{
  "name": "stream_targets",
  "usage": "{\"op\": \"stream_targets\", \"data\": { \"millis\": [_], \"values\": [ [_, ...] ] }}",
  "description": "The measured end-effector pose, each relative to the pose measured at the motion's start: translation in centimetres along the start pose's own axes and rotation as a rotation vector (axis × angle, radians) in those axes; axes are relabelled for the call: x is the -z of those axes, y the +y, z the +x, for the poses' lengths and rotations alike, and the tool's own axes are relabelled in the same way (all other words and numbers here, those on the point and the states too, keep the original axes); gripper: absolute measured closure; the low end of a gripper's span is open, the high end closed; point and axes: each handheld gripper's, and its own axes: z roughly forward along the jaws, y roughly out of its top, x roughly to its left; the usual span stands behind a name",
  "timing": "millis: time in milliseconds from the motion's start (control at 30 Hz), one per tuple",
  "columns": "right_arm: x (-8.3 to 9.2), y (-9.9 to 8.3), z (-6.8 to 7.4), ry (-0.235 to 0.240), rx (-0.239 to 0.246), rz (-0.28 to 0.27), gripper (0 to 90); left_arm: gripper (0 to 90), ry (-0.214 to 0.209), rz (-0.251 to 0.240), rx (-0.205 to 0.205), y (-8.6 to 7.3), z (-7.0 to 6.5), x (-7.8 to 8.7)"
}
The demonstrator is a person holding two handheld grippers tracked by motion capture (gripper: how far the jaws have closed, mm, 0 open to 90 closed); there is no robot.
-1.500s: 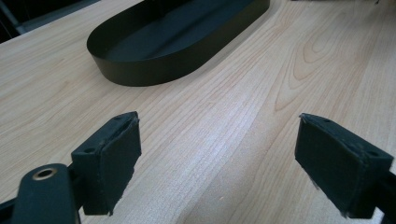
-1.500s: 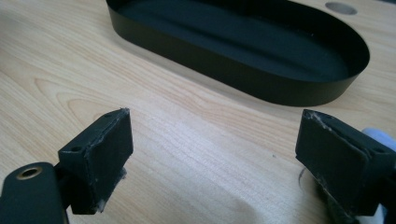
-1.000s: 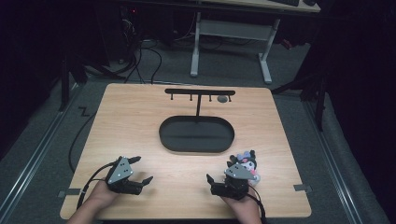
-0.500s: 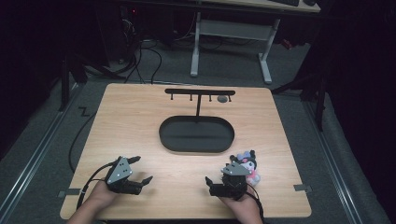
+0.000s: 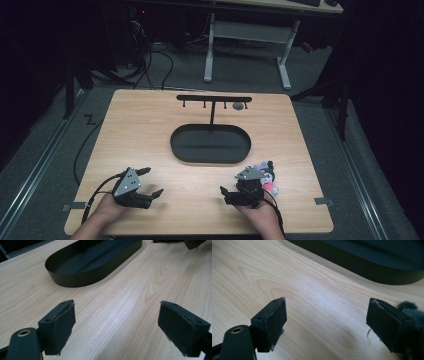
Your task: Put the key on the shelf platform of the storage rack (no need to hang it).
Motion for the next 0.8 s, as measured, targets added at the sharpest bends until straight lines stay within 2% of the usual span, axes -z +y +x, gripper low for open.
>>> {"op": "stream_targets", "data": {
  "millis": [167,200,300,333,467,633,800],
  "values": [
    [0.2,0.6,0.0,0.0,-0.03,0.05,17.2,15.4,0.004,0.004,-0.018,0.0,-0.2,0.0],
    [0.3,0.8,0.0,0.032,-0.044,0.075,20.0,15.4,0.004,0.004,-0.023,0.0,-0.3,0.0],
    [0.3,0.9,0.1,0.045,-0.039,0.086,19.4,15.4,0.005,0.004,-0.021,0.0,-0.3,0.0],
    [0.3,1.3,0.4,0.042,-0.037,0.113,19.1,15.4,0.005,0.003,-0.022,0.0,-0.3,0.1],
    [0.1,1.8,0.7,0.04,-0.018,0.138,18.2,15.4,0.007,0.003,-0.024,0.0,-0.3,0.1],
    [-0.3,2.2,1.0,0.058,-0.024,0.178,18.2,15.4,0.008,-0.002,-0.034,-0.1,-0.4,0.1],
    [-0.7,2.5,1.1,0.054,-0.024,0.221,16.9,15.4,0.007,-0.004,-0.03,-0.1,-0.4,0.2]
  ]
}}
